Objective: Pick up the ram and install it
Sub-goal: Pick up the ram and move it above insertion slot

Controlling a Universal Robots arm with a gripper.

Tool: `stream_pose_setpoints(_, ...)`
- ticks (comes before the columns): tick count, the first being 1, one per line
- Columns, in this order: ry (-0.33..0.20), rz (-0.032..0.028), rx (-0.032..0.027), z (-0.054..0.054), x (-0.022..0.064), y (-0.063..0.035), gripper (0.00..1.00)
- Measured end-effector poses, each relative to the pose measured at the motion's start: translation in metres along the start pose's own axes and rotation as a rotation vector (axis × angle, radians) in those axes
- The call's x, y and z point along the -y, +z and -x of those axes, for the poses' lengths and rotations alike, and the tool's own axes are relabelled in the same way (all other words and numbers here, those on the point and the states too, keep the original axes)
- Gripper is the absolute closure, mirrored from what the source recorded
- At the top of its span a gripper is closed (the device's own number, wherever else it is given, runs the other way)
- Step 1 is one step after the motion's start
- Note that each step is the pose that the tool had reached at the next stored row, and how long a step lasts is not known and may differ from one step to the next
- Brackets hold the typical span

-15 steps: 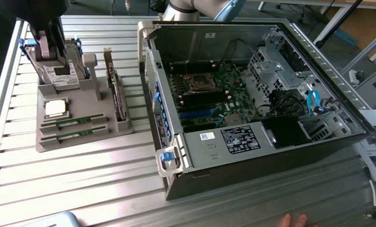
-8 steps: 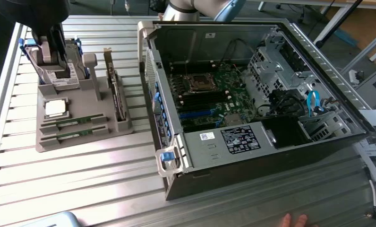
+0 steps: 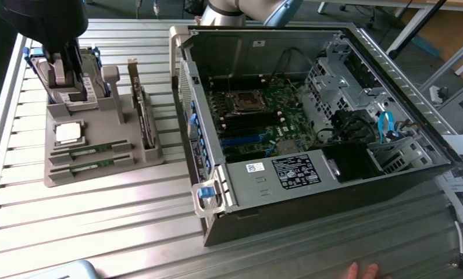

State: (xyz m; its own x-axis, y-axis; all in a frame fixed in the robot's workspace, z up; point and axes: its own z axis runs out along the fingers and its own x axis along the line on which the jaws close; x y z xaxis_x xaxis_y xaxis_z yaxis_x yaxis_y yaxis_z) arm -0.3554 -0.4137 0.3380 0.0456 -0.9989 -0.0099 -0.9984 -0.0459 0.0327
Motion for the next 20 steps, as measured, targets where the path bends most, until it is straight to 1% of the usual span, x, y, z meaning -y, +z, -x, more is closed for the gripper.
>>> stream_pose_setpoints(5, 0.0, 0.0051, 0.0002, -0.0001, 0.0001, 0.0044, 0.89)
stream_pose_setpoints(7, 0.0, 0.006, 0.0001, -0.0001, 0.0002, 0.005, 0.89)
stream_pose_setpoints(13, 0.0, 0.0058, 0.0003, -0.0001, 0.0001, 0.0051, 0.89)
stream_pose_setpoints(20, -0.013, 0.0047, -0.0002, 0.0, -0.0016, 0.0051, 0.89)
